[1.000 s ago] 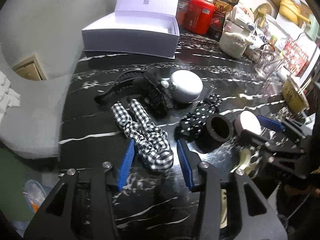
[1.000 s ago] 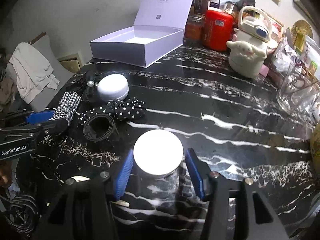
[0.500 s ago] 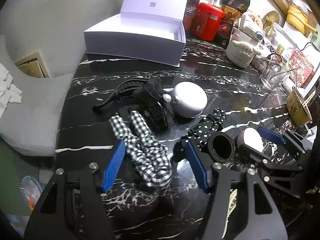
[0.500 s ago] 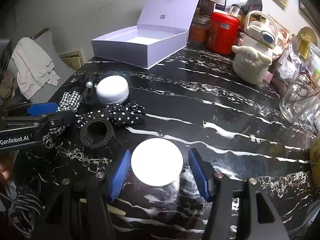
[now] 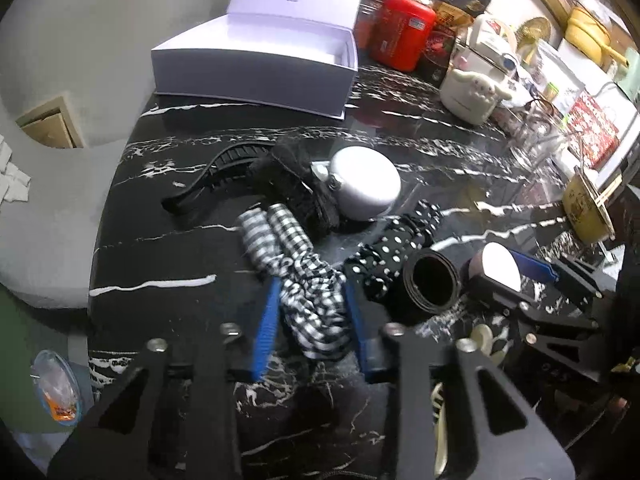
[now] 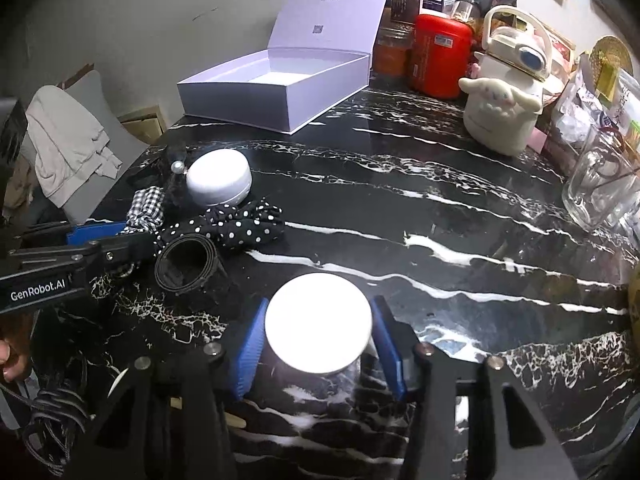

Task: Organize objects
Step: 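Grasp the gingham scrunchie with the left gripper while the right gripper grasps the pink compact, then lift and carry the scrunchie and compact with both grippers into the white box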

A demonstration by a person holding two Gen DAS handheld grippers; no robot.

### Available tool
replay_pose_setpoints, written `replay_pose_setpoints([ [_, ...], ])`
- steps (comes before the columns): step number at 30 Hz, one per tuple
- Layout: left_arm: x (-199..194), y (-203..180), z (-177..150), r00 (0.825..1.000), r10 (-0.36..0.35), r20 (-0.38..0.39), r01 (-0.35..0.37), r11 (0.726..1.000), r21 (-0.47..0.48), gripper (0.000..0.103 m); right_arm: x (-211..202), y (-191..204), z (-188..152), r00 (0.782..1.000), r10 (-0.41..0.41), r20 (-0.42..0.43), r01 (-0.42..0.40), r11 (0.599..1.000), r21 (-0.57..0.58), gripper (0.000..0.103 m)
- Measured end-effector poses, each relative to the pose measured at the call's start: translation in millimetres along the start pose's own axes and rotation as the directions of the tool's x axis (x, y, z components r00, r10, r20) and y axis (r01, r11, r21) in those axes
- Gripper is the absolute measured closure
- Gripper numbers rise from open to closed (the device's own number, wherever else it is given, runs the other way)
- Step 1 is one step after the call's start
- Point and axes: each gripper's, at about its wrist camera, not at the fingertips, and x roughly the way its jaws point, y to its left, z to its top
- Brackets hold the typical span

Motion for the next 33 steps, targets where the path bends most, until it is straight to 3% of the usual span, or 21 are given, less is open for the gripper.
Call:
replay_pose_setpoints([
  [13, -39, -11, -6, 0.998, 0.044, 0.046, -0.046, 0.997, 0.058, 0.078, -34, 8, 4, 0.999, 0.013, 0.05, -0.012, 1.0, -0.023, 0.051],
  [24, -77, -21, -19, 0.994, 0.017, 0.107, -0.027, 0.995, 0.094, 0.078, -78, 28, -6, 0.991, -0.023, 0.132, 0.035, 0.996, -0.087, 0.051],
  [33, -102, -29, -16, 0.988, 0.027, 0.149, -0.047, 0.99, 0.134, 0.078, -99, 36, 0, 0.984, -0.009, 0.18, 0.031, 0.992, -0.122, 0.051],
])
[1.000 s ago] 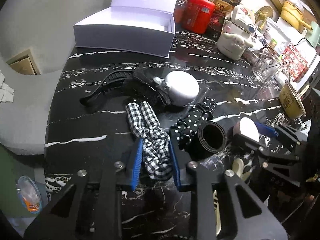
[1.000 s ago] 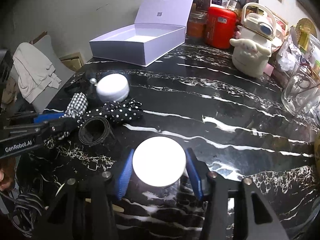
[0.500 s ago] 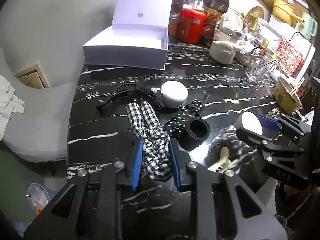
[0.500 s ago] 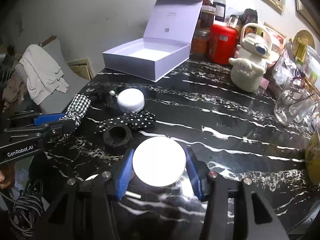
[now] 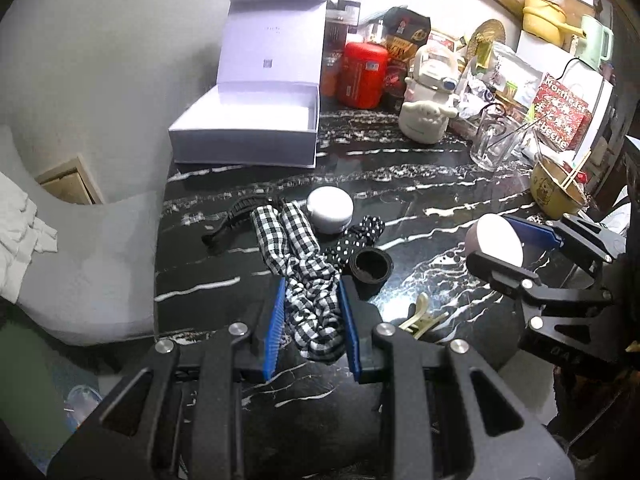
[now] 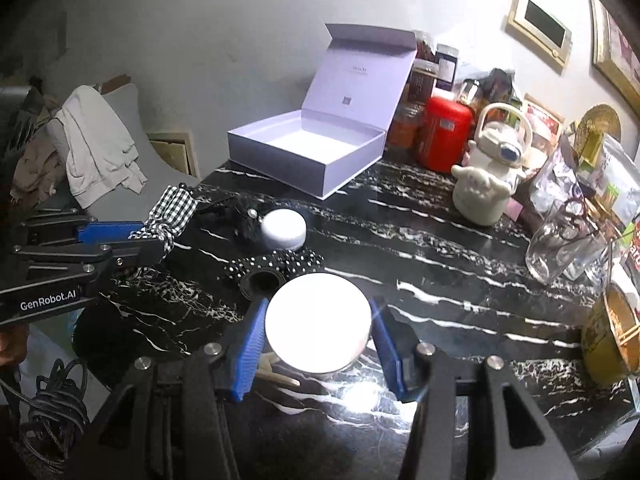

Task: Organize objects
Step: 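Lift and carry the scrunchie and compact with both grippers into the white box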

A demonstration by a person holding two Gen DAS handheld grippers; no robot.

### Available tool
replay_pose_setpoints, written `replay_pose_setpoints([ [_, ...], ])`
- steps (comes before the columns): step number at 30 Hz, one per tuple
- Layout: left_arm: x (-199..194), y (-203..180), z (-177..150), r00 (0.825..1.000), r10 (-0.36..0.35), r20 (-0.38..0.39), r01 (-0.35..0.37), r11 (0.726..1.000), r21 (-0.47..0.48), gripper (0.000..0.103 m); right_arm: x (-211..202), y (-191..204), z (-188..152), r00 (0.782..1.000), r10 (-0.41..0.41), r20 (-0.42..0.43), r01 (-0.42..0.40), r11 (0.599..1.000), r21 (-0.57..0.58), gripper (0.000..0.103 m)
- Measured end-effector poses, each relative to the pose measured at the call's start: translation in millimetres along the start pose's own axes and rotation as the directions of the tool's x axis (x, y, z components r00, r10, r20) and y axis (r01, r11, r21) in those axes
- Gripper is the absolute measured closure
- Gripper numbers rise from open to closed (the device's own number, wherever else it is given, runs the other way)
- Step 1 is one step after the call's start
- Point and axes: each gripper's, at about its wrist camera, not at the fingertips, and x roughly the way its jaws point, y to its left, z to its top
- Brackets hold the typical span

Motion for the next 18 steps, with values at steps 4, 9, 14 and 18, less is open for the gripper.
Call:
replay_pose_setpoints([
  [4, -5, -1, 7, 1.0, -0.001, 0.014, 0.001, 1.0, 0.015, 0.078, -3, 3, 8, 1.0, 0.013, 0.015, -0.013, 1.0, -0.02, 0.051],
  [9, -1, -2, 14, 1.0, -0.013, 0.011, 0.013, 0.999, 0.037, 0.078, 1, 5, 16, 1.0, 0.011, 0.016, -0.01, 0.999, -0.035, 0.051],
  [14, 9, -2, 25, 0.999, -0.033, -0.003, 0.033, 0.998, 0.048, 0.078, 9, 3, 24, 1.0, 0.013, 0.005, -0.013, 0.999, -0.029, 0.051],
  [18, 20, 0, 38, 0.998, -0.055, -0.02, 0.056, 0.997, 0.055, 0.078, 15, -2, 34, 0.998, 0.057, -0.015, -0.057, 0.998, -0.002, 0.051],
])
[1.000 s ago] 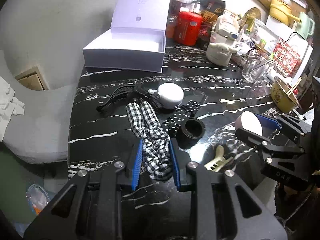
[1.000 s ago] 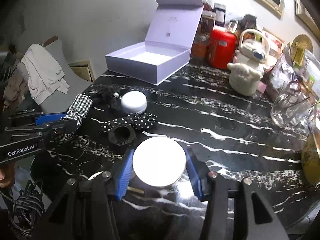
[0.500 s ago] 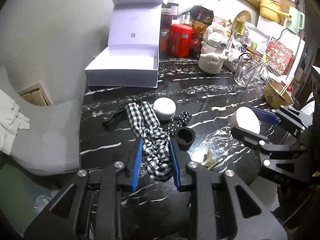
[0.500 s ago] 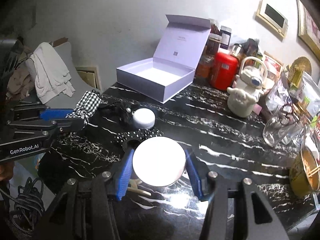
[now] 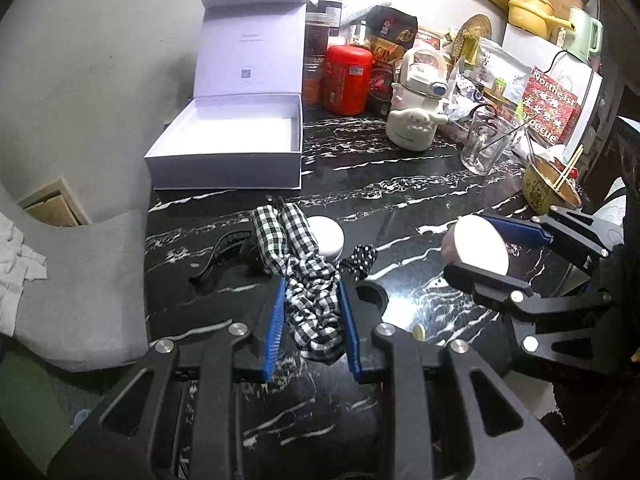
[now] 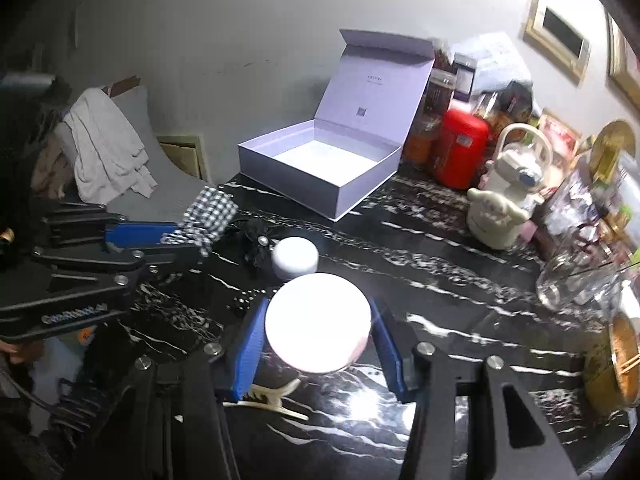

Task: Organize objects
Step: 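Lift and carry the scrunchie and compact with both grippers into the white box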

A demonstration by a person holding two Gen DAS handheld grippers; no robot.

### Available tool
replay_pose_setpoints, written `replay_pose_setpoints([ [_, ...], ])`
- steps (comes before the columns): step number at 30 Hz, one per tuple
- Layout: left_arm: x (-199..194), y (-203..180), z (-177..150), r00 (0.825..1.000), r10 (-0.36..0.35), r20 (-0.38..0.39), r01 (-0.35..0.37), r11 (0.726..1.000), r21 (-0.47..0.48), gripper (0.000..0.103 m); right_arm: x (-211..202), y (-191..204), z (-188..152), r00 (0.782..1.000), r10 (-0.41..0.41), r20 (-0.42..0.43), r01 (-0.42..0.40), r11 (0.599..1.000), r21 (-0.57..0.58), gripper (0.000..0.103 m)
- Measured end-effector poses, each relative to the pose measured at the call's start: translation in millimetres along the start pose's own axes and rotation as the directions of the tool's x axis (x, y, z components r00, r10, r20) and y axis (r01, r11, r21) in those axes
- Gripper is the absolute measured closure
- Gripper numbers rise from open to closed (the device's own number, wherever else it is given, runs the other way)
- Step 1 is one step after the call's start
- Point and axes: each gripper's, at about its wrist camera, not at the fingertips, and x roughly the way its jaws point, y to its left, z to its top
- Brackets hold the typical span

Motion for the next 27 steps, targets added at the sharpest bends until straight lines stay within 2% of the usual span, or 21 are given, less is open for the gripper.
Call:
replay_pose_setpoints([
  [2, 6, 2, 7, 1.0, 0.001, -0.005, -0.001, 1.0, 0.006, 0.078, 4, -1, 8, 1.0, -0.026, 0.005, 0.026, 1.0, -0.013, 0.051],
  [6, 17, 9, 24, 1.0, -0.001, -0.011, 0.001, 1.0, 0.013, 0.078, 15, -7, 23, 1.0, -0.01, -0.002, 0.01, 1.0, 0.001, 0.051],
  [9, 26, 14, 35, 1.0, 0.017, -0.016, -0.017, 1.0, 0.022, 0.078, 24, -7, 35, 0.999, -0.052, 0.009, 0.053, 0.998, -0.035, 0.051],
  [27, 81, 38, 97, 0.998, 0.045, -0.045, -0.043, 0.999, 0.033, 0.078, 86, -33, 96, 1.0, 0.007, 0.001, -0.007, 0.998, -0.059, 0.051],
])
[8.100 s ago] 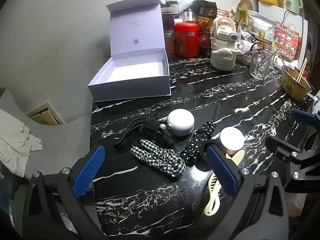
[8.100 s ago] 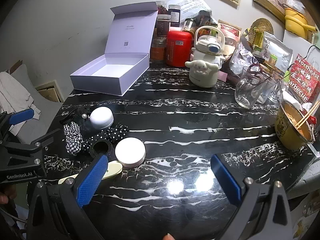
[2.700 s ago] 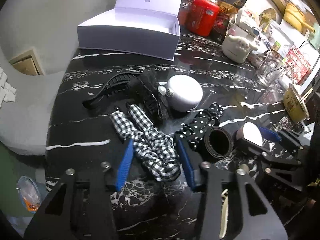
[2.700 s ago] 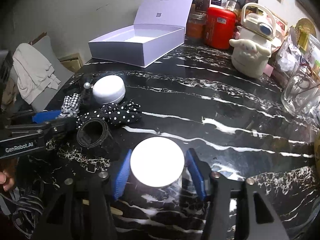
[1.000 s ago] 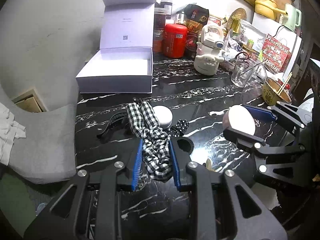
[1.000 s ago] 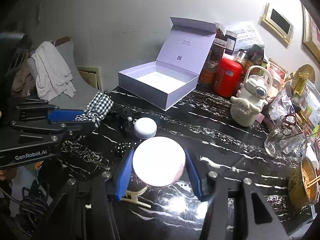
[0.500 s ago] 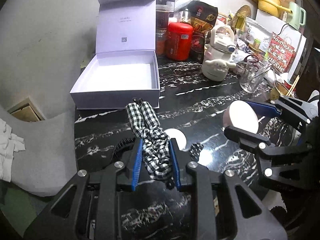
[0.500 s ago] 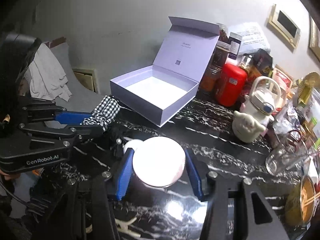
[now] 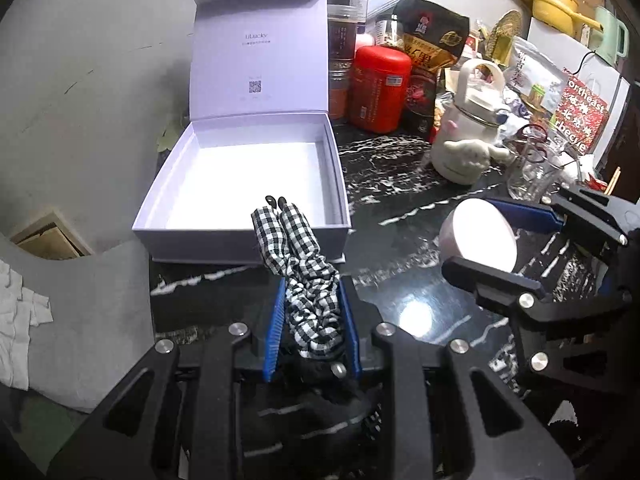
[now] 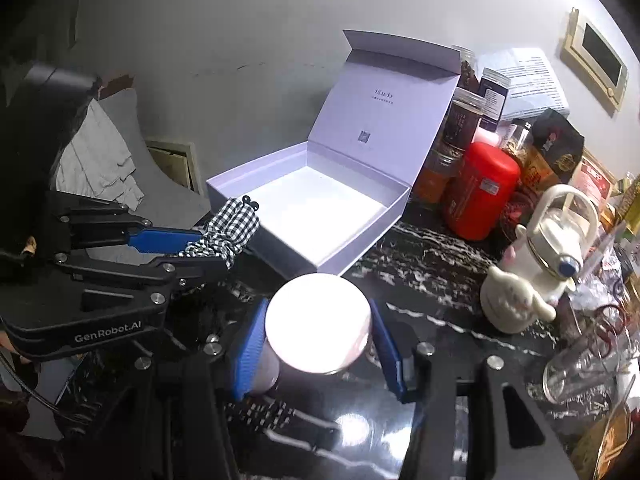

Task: Organize objects
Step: 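Lift and carry the scrunchie and compact with both grippers into the white box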

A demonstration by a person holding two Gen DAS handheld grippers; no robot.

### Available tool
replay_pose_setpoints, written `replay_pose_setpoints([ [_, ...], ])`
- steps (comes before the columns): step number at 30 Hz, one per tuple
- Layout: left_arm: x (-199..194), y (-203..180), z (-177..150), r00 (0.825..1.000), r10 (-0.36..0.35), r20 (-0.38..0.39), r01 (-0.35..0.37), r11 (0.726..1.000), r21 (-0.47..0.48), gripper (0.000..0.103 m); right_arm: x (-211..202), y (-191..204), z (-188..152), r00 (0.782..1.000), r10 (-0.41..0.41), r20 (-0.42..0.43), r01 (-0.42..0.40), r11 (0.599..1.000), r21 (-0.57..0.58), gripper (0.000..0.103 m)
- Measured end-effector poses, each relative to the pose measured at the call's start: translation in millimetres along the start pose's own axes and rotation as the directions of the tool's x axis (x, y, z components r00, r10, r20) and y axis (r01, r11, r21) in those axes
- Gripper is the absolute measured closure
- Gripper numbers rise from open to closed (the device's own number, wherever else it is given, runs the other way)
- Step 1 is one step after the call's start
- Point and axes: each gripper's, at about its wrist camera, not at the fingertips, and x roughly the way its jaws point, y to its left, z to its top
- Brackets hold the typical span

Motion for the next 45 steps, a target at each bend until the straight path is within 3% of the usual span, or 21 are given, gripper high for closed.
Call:
replay_pose_setpoints([
  [14, 43, 21, 48, 0.998, 0.068, 0.001, -0.068, 0.998, 0.002, 0.078, 46, -32, 47, 1.0, -0.005, 0.027, 0.004, 1.0, 0.007, 0.051],
  [32, 73, 43, 117, 0.984, 0.151, 0.094, -0.146, 0.988, -0.055, 0.078, 91, -71, 110, 0.996, -0.002, 0.091, 0.001, 1.0, 0.008, 0.051],
  [45, 109, 85, 161, 0.98, 0.182, 0.076, -0.17, 0.975, -0.143, 0.078, 157, -80, 151, 0.997, 0.058, 0.049, -0.057, 0.998, -0.013, 0.051],
])
